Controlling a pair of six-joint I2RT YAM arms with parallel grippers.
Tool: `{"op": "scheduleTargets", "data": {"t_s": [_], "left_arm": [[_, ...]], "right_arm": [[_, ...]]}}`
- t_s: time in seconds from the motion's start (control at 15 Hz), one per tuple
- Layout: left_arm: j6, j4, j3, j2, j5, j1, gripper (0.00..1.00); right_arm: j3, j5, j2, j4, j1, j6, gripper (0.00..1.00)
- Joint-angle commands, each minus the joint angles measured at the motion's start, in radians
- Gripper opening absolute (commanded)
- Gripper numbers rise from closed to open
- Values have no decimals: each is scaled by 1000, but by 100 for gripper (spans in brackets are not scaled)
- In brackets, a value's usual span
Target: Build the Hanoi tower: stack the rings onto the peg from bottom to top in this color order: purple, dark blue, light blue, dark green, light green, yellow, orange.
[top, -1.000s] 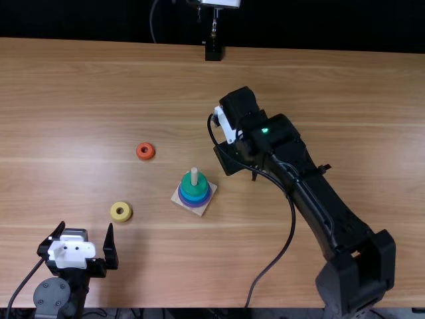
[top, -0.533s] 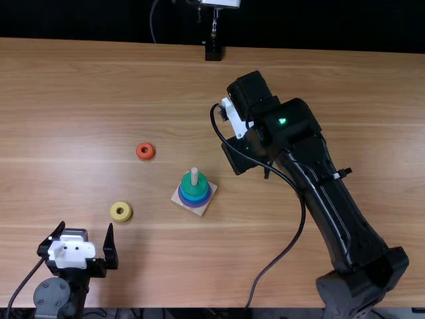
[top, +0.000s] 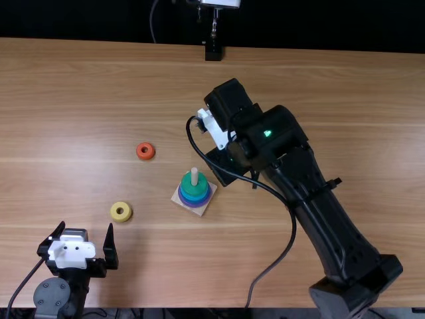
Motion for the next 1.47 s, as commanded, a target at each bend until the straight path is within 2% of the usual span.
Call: {"op": "scheduleTargets", "data": {"t_s": [0.0, 0.47, 1.4], "left_arm": [[15, -84, -106, -12, 9, 11, 100], [15, -84, -106, -12, 9, 11, 100], [15, -84, -106, -12, 9, 11, 100]], "right_arm": [[36, -11, -27, 1, 16, -11, 0], [71, -13, -8, 7, 101, -5, 0], [71, -13, 81, 25, 117, 6, 0]]}}
